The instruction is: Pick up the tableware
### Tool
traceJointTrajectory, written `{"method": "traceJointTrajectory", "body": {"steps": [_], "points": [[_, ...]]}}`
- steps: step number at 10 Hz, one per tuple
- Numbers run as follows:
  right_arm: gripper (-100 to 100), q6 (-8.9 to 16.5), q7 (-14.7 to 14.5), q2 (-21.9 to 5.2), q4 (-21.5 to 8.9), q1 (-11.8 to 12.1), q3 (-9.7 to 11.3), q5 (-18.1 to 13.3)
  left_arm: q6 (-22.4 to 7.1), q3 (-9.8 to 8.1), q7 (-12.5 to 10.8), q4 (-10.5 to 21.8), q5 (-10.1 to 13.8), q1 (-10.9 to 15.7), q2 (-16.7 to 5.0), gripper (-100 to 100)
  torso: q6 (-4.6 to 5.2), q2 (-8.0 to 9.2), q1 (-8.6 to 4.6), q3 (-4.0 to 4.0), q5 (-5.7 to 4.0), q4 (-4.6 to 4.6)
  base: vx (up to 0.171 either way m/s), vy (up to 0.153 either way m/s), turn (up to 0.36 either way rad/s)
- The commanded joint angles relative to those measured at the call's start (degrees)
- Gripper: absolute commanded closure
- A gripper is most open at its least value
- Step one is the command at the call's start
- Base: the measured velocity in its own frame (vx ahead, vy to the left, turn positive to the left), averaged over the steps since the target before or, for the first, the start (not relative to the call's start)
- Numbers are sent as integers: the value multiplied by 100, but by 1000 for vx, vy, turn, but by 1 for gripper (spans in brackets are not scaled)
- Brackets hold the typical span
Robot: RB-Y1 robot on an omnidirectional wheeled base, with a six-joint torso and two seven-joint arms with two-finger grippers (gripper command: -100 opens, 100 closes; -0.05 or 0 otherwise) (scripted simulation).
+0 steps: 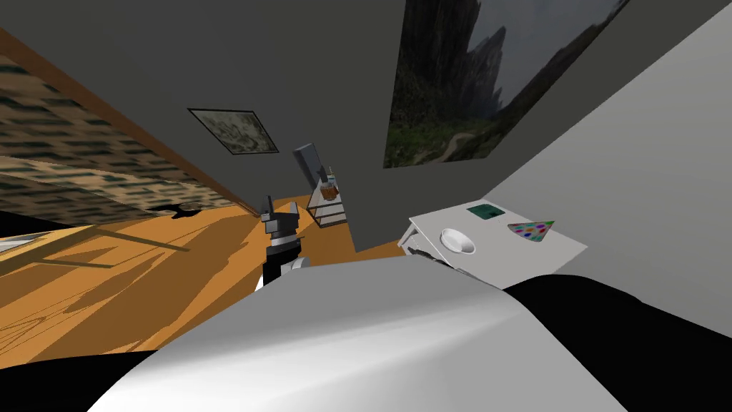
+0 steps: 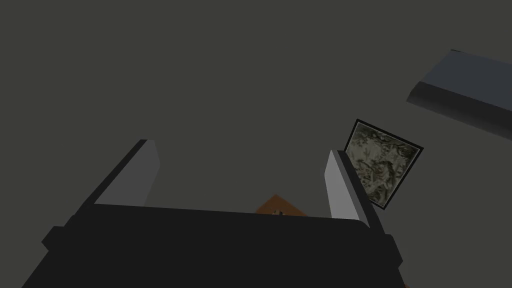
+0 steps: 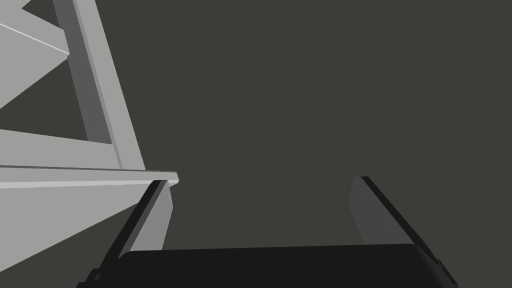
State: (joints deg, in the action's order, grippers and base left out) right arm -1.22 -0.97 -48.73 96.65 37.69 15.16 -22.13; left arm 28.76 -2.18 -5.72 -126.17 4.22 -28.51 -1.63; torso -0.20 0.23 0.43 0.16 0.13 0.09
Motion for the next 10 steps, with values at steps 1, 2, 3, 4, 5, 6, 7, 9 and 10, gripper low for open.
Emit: {"method": "traceJointTrajectory", "body": {"steps": [1, 2, 3, 4, 5, 6, 7, 9, 10], "points": [[-100, 54, 24, -262, -286, 83, 104, -89, 0, 0, 0, 0, 0, 0, 0, 0, 0, 0, 0, 0, 0, 0, -11, 5, 303], [-100, 54, 24, -262, -329, 83, 104, -89, 0, 1, 0, 0, 0, 2, 0, 0, -8, 0, 1, 0, 1, 0, -12, -7, 192], [-100, 154, 42, -456, -575, 158, 226, -177, 0, 0, 0, 0, 0, 1, 0, 0, -3, 0, -1, 0, 1, 0, -15, -4, 342], [-100, 246, 58, -651, -813, 231, 346, -261, 0, 1, 0, 0, 0, 2, 0, 0, -9, -1, -3, -1, 0, 0, -23, -15, 467], [-100, 246, 58, -710, -813, 231, 346, -261, 0, 1, 0, 0, 0, 2, 0, 0, -6, 2, -6, 1, 0, 0, -17, -19, 206], [-100, 331, 74, -884, -1042, 301, 463, -339, 0, 0, 0, 0, 0, 0, 0, 0, -3, 1, -7, 1, 0, 1, -15, -13, 475], [-100, 408, 90, -1089, -1260, 370, 577, -413, 0, 0, 0, 0, 0, 0, 0, 0, 1, 2, -5, 1, 0, 0, -24, -10, 255], [-100, 408, 90, -1116, -1260, 370, 577, -413, 0, 0, 0, 0, 0, 0, 0, 0, -1, 1, -6, 1, -2, 1, -9, -17, 78], [-100, 475, 104, -1302, -1443, 435, 689, -480, 0, -1, 0, 0, 0, 0, 0, 0, 2, -1, -4, 0, -2, 0, -8, -8, 281]]}}
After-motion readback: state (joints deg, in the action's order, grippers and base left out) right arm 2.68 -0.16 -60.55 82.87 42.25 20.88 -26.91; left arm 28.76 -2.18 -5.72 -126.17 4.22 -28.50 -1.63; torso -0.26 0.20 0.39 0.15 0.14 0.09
